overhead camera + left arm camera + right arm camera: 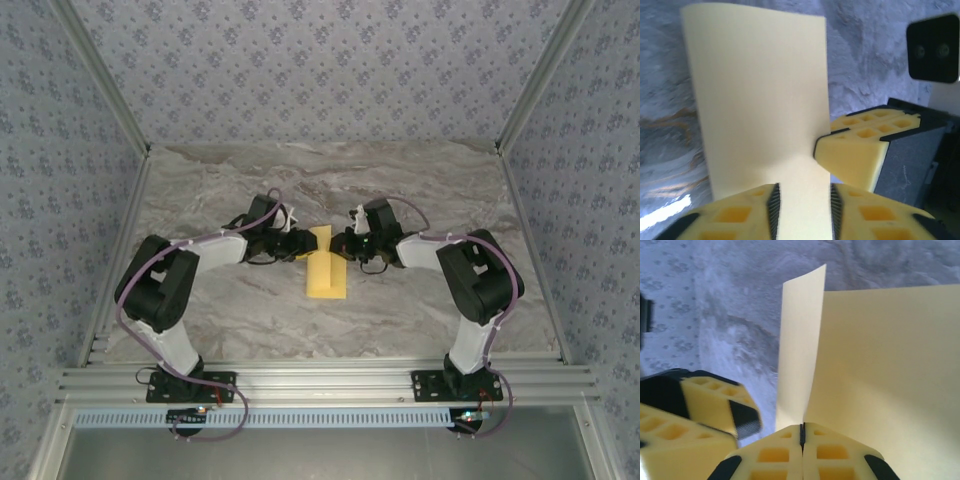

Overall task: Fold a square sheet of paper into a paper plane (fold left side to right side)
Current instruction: First fold in half a square sheet of paper at the center of the table.

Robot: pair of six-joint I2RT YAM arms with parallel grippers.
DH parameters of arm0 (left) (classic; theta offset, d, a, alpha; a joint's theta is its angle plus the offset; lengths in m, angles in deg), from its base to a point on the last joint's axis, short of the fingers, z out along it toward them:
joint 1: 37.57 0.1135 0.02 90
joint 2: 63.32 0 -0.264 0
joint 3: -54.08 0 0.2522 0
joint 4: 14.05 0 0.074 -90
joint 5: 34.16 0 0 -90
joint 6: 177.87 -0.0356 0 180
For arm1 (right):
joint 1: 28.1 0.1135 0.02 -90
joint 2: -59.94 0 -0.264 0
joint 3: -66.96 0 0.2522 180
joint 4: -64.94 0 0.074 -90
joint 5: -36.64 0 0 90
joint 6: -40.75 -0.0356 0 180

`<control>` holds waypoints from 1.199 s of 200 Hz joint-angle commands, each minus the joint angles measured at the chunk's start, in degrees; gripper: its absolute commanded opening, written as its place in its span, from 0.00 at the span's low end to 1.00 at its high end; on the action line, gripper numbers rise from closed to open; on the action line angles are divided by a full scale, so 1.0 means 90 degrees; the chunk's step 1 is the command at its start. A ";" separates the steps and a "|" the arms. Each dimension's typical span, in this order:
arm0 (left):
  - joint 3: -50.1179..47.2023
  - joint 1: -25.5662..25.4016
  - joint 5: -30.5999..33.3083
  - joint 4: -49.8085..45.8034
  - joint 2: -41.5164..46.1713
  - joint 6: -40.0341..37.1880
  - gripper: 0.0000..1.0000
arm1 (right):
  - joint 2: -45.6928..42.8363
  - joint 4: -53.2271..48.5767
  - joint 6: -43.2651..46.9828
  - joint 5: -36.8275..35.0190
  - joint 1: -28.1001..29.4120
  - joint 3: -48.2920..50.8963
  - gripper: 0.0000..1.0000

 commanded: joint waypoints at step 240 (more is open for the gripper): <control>0.0879 -0.0629 0.1253 -0.1636 -0.1011 -0.0372 0.43 | -0.1577 -0.2951 0.1795 -0.2668 -0.0109 -0.0160 0.49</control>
